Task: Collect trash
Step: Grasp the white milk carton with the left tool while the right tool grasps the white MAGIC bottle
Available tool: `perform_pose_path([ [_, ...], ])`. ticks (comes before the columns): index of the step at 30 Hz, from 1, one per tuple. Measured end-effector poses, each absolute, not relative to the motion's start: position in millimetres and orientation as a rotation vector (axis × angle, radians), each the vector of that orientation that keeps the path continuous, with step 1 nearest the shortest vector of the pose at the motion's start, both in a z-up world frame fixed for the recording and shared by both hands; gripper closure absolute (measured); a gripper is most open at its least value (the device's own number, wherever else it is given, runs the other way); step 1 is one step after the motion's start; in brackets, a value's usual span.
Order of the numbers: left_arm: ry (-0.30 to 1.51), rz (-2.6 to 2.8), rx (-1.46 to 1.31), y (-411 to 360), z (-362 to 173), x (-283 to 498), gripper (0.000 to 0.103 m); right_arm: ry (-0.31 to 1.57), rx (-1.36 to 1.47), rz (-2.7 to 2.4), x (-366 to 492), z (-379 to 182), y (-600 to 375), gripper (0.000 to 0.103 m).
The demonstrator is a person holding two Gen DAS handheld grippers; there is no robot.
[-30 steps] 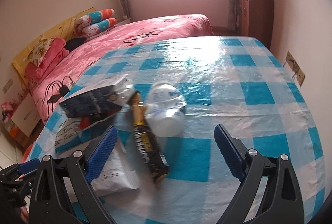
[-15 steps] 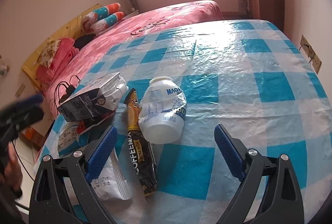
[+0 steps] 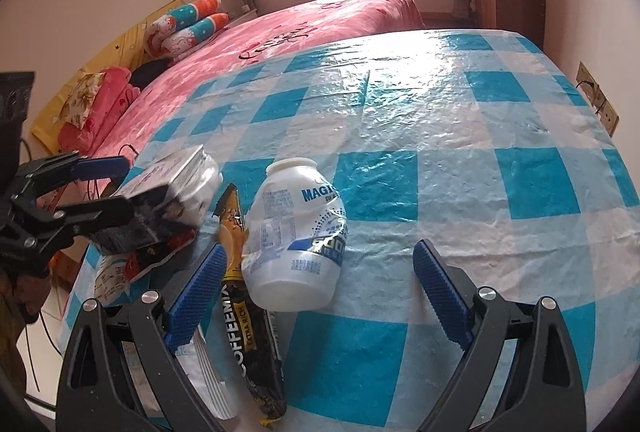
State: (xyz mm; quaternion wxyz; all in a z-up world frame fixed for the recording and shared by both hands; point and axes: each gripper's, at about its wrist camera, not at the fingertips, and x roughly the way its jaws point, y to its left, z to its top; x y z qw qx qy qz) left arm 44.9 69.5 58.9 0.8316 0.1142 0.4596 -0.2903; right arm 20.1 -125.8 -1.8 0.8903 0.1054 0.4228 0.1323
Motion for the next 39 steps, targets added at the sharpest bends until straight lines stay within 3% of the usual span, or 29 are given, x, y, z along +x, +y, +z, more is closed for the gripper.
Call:
perform_pose_path([
  [6, 1.035, -0.664, 0.194, 66, 43, 54, 0.021, 0.881, 0.210, 0.282, 23, -2, -124, 0.010],
  [11, 0.993, -0.622, 0.174, 65, 40, 47, 0.024, 0.885, 0.173, 0.277, 24, -2, -117, 0.033],
  [13, 0.983, -0.598, 0.161, 65, 39, 44, 0.028, 0.888, 0.158, 0.267, 23, -2, -116, 0.048],
  [16, 0.955, -0.560, 0.152, 64, 39, 37, 0.030, 0.891, 0.154, 0.272, 24, -3, -115, 0.058],
  [39, 0.896, -0.329, -0.161, 121, 55, -23, 0.036, 0.818, 0.298, 0.322, 4, 5, -144, 0.062],
])
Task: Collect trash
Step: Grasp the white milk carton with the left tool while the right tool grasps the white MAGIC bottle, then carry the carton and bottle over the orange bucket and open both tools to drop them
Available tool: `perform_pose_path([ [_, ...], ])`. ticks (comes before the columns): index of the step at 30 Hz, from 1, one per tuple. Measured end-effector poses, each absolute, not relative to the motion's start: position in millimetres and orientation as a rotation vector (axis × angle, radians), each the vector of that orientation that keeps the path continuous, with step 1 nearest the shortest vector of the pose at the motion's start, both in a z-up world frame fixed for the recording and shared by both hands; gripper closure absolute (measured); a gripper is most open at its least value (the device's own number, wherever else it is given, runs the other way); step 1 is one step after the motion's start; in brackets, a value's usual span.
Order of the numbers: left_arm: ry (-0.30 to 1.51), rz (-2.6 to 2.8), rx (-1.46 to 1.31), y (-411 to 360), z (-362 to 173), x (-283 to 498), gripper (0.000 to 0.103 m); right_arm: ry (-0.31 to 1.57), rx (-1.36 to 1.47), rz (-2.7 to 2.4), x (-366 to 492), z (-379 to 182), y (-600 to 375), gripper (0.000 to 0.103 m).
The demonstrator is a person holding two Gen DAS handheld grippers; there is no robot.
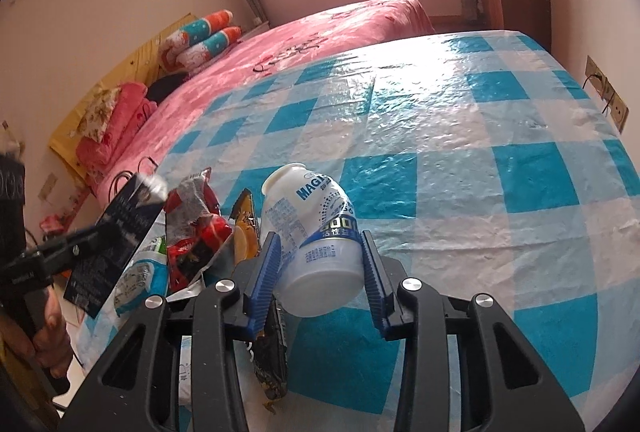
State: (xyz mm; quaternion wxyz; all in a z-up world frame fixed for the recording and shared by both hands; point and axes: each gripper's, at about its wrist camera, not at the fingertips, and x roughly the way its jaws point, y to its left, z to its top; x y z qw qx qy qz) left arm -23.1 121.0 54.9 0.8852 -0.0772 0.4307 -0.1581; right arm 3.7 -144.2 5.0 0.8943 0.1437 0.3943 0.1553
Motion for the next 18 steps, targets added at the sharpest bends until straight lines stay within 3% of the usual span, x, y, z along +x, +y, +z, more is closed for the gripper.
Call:
perform_pose_path([
  [18, 0.851, -0.236, -0.300, 182, 51, -97, 0.036, 0.757, 0.482, 0.402, -28, 23, -159, 0.062],
])
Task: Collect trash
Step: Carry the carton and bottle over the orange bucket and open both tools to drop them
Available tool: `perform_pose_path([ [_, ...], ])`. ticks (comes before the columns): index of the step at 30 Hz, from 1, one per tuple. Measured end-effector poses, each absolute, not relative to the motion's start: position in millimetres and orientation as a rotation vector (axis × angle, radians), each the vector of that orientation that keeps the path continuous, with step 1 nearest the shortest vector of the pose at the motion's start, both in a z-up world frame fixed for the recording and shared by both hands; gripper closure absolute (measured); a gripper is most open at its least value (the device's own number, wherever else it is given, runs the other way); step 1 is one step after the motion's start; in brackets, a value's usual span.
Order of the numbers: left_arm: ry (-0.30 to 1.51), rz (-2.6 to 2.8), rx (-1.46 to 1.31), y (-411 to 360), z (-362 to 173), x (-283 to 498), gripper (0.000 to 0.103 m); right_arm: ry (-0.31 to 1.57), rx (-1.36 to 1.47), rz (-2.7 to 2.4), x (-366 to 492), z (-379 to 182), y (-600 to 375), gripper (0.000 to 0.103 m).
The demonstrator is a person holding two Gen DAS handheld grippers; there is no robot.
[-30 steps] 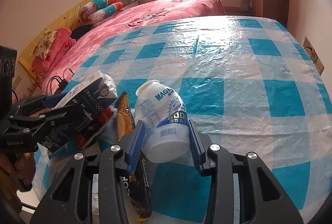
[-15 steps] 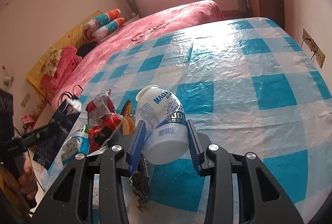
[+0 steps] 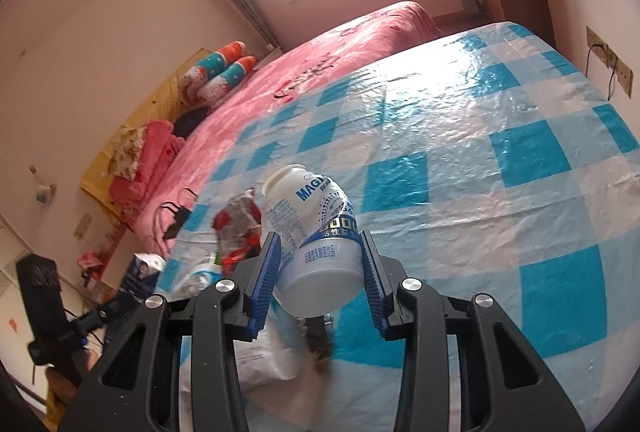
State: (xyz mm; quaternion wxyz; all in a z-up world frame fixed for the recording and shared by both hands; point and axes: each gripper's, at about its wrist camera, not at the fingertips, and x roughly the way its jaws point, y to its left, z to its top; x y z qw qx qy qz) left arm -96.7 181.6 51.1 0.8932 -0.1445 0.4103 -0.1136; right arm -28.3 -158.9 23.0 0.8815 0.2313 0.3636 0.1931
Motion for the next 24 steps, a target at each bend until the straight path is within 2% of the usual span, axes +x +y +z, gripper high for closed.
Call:
perform_pose_path([
  [10, 0.835, -0.193, -0.331, 212, 48, -129, 0.036, 0.752, 0.474, 0.473, -45, 42, -128, 0.062],
  [24, 0.805, -0.153, -0.434, 272, 35, -167, 0.036, 0.806, 0.364, 0.677, -79, 58, -7, 0.062],
])
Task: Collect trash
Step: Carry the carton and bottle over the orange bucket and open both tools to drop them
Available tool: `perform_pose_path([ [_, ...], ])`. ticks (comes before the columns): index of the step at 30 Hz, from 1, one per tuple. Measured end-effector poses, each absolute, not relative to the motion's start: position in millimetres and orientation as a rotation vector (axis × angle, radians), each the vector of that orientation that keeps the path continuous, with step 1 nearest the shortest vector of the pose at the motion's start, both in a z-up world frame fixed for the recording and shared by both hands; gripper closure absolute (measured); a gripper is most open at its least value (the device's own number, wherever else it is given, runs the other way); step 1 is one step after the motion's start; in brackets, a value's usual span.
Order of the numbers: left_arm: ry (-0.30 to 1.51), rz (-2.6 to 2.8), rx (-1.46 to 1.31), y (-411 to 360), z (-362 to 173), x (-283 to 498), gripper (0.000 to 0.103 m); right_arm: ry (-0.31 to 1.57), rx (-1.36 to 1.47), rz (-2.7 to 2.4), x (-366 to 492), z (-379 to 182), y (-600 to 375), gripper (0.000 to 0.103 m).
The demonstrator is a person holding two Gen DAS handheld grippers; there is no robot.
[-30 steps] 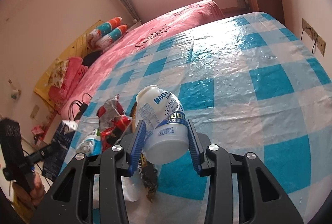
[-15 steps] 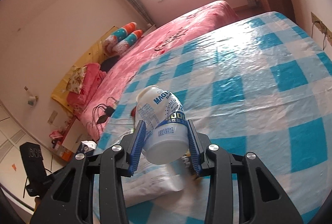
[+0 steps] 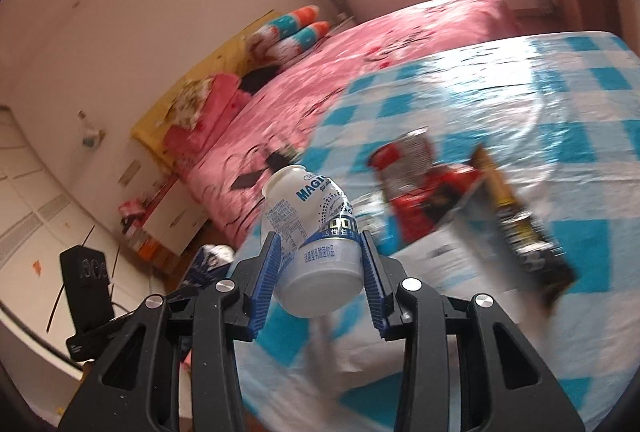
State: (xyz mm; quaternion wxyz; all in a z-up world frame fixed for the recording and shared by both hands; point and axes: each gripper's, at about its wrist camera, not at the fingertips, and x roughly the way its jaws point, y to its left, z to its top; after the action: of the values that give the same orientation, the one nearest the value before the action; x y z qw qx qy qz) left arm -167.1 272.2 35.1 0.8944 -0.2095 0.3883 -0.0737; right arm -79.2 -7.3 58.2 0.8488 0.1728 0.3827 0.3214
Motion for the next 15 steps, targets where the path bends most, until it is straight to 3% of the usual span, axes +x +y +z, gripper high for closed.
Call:
perform_pose_path([
  [15, 0.745, 0.061, -0.570, 371, 18, -216, 0.036, 0.923, 0.181, 0.916, -110, 55, 142, 0.062],
])
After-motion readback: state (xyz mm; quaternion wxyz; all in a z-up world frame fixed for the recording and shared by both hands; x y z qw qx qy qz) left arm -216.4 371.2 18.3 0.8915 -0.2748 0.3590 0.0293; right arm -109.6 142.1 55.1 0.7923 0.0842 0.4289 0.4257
